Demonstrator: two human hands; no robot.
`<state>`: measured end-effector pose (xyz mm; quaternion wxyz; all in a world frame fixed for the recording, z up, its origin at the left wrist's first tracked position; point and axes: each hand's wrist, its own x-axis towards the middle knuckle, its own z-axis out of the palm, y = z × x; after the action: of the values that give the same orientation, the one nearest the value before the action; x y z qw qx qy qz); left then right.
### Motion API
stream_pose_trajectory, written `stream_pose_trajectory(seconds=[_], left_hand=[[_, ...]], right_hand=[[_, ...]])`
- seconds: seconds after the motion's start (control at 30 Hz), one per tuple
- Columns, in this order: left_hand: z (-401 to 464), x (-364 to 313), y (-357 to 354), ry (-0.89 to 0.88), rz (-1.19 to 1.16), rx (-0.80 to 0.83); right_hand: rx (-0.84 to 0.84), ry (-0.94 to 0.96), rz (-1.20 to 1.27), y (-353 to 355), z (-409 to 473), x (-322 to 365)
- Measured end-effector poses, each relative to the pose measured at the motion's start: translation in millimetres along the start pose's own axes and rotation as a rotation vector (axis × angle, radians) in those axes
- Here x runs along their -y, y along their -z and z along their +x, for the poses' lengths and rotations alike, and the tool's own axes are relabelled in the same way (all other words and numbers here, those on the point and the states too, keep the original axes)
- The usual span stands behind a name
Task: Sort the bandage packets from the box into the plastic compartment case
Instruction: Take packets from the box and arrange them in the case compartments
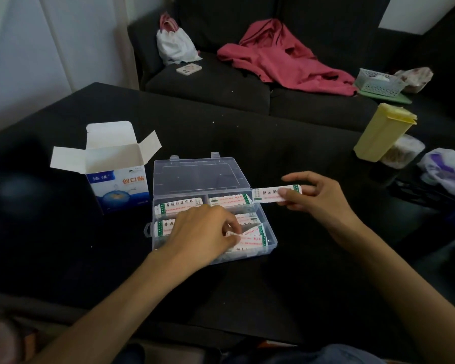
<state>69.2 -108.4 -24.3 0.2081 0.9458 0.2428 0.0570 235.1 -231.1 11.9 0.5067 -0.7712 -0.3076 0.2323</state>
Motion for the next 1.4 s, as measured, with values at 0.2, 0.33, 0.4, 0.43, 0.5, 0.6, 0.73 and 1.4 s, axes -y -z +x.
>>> stream_pose_trajectory(seconds=[0.2, 0.33, 0.4, 0.43, 0.5, 0.6, 0.73, 1.4], left_hand=[[1, 7, 5, -0.095, 0.044, 0.162], [-2, 6, 7, -0.186, 0.157, 0.154], [-2, 6, 5, -0.224, 0.223, 0.111], [-2, 5, 4, -0.233, 0.246, 0.093], [-1, 3, 1, -0.234, 0.270, 0.051], [2, 0, -2, -0.229, 0.247, -0.040], [3, 3, -1, -0.242, 0.252, -0.030], [-5, 14, 2, -0.198, 0.285, 0.063]], right_hand=[[0.024, -0.061, -0.014, 3, 0, -3], [0.068, -0.116, -0.023, 1, 0, -1], [0.103, -0.149, -0.035, -1, 0, -1], [0.120, -0.165, -0.038, -1, 0, 0], [0.150, -0.193, -0.046, 0, 0, 1], [0.171, -0.239, -0.065, 3, 0, 2], [0.169, -0.300, -0.014, 7, -3, 2], [0.205, 0.340, -1.123, -45, -10, -13]])
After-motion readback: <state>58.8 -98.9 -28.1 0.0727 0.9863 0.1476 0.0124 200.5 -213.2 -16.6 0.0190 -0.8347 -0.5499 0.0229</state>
